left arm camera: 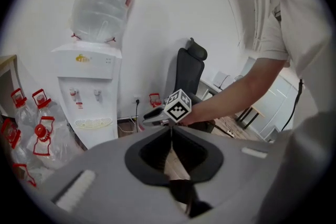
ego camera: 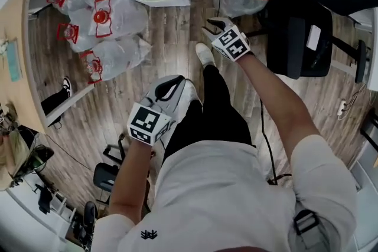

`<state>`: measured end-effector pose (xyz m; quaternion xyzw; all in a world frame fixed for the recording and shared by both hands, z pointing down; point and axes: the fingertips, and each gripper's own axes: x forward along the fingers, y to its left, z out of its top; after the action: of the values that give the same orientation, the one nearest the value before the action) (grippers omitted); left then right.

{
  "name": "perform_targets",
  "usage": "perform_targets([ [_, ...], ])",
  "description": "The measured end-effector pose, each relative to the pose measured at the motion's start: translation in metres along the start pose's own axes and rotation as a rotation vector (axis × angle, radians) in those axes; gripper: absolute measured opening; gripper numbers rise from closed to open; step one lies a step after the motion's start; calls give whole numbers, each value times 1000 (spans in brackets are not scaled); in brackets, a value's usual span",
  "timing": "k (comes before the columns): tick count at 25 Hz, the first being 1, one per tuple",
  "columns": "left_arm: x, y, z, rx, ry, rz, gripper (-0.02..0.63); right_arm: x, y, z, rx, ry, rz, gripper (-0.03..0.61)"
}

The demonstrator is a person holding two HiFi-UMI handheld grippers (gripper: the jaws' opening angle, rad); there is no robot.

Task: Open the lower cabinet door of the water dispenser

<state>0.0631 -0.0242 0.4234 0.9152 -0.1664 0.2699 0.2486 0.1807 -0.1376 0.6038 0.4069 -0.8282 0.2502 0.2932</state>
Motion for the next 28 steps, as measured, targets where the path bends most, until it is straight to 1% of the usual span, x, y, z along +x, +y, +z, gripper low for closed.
perform_targets([
  [3,42,24,0,-15,4,-3,55,51,-34,-17,-33,48,19,109],
  [6,78,42,-1,-20,-5,-27,55,98,-66,-33,-51,78,16,117],
  [12,124,68,-7,7,-17,-61,55,185,-103,-60,-88,125,25,137],
  [16,141,85,-19,7,-20,-70,57,224,-122,-58,-101,134,28,150],
  [22,141,102,-36,-34,-38,-58,57,266,-144,-53,-130,151,15,161],
  [26,138,103,-49,-69,-18,-61,57,284,-145,-51,-167,164,15,170],
  [28,138,102,-53,-73,-21,-64,57,289,-144,-52,-183,174,13,170],
])
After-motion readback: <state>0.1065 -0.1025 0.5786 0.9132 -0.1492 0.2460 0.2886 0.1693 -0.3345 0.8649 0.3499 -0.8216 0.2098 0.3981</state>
